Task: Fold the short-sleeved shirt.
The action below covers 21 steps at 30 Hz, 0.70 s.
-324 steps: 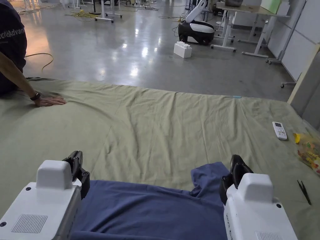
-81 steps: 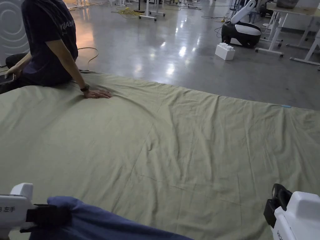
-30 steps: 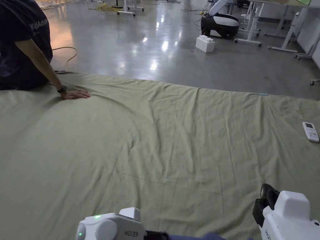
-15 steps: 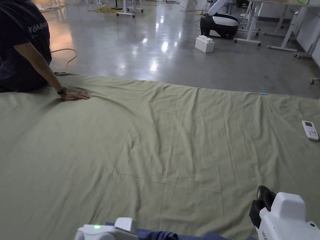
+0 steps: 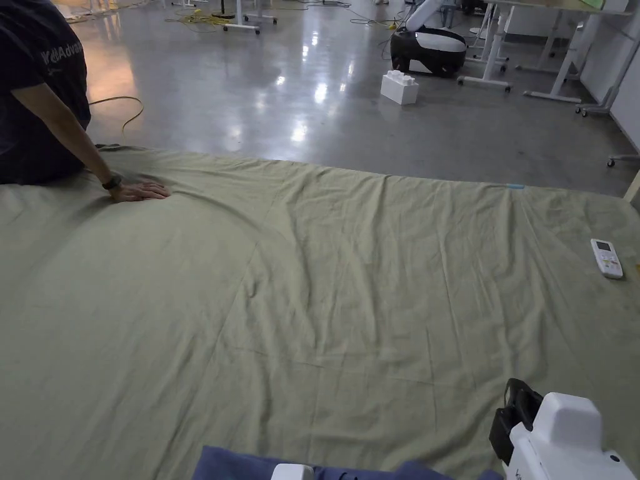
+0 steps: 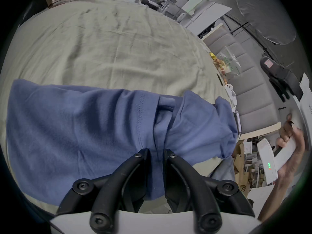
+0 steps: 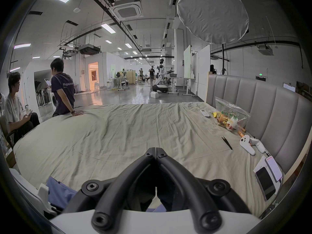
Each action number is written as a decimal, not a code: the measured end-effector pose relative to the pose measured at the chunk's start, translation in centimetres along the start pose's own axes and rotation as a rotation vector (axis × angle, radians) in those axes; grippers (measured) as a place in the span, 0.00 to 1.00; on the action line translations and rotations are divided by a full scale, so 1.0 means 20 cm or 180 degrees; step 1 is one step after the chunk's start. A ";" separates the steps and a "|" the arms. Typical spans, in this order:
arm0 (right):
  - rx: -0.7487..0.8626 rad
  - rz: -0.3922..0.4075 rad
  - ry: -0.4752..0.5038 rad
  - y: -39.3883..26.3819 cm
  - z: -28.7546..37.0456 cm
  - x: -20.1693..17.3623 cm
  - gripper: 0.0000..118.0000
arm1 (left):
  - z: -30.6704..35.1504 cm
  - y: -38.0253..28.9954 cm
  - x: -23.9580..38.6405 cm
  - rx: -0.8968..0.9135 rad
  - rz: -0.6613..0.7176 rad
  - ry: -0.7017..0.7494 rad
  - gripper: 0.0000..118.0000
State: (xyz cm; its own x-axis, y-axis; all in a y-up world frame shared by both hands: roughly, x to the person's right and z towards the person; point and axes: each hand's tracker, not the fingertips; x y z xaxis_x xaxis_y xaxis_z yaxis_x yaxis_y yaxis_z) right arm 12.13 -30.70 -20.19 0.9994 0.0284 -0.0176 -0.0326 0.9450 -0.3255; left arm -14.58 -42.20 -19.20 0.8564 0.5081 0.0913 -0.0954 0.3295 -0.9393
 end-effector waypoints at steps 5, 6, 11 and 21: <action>0.0016 0.0008 -0.0012 0.01 0.01 0.02 0.00 | 0.07 0.03 0.03 0.0024 -0.0114 0.0003 0.15; 0.0023 0.0011 -0.0015 0.01 0.01 0.02 0.00 | 0.10 0.03 0.02 0.0034 -0.0134 -0.0018 0.15; 0.0092 0.0012 -0.0033 0.05 0.03 0.05 0.00 | 0.39 0.09 -0.15 0.0525 -0.0189 -0.0268 0.56; 0.0162 0.0019 -0.0010 0.11 0.05 0.03 0.00 | 0.70 0.09 -0.75 0.0781 0.0283 -0.0130 0.65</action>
State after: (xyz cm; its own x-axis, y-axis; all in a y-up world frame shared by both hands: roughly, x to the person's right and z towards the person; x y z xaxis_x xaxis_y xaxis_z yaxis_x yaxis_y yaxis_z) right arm 12.58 -28.24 -20.01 0.9993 0.0350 -0.0163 -0.0382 0.9601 -0.2770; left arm -34.76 -38.10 -17.64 0.8185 0.5738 0.0298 -0.2939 0.4627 -0.8364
